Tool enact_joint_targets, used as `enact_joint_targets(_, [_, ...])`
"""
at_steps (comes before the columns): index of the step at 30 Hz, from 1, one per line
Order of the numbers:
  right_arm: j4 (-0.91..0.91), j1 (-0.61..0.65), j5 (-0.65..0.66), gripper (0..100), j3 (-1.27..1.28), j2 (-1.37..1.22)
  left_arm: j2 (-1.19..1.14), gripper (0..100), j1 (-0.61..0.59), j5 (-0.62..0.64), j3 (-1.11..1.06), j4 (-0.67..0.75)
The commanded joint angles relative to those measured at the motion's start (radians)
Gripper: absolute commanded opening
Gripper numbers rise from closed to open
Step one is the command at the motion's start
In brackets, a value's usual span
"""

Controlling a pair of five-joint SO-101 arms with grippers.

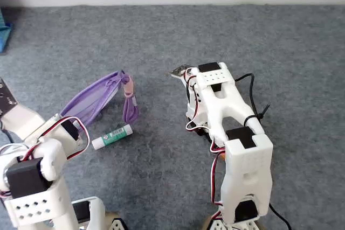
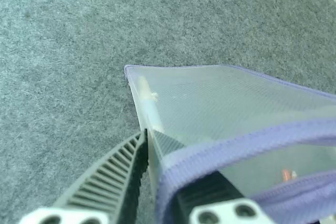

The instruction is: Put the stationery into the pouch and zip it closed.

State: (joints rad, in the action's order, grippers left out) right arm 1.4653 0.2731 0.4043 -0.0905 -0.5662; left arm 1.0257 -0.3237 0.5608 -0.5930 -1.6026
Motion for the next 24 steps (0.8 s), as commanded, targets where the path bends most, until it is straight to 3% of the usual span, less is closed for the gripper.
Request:
enact_joint_targets(1, [0.054, 0.018, -0.003, 0.8, -0.043, 0.039, -0.018, 1, 0.000, 0.008, 0.035, -0.009])
enact_joint_targets(13, [0.320, 0.016, -0.006, 0.8, -0.126, 0.348, -0.018, 1, 0.002, 0.008, 0.035, -0.009])
enact_joint_targets(24, [0.326, 0.087, -0.032, 0.8, -0.126, 0.845, -0.028, 1, 0.003, -0.043, 0.035, -0.003])
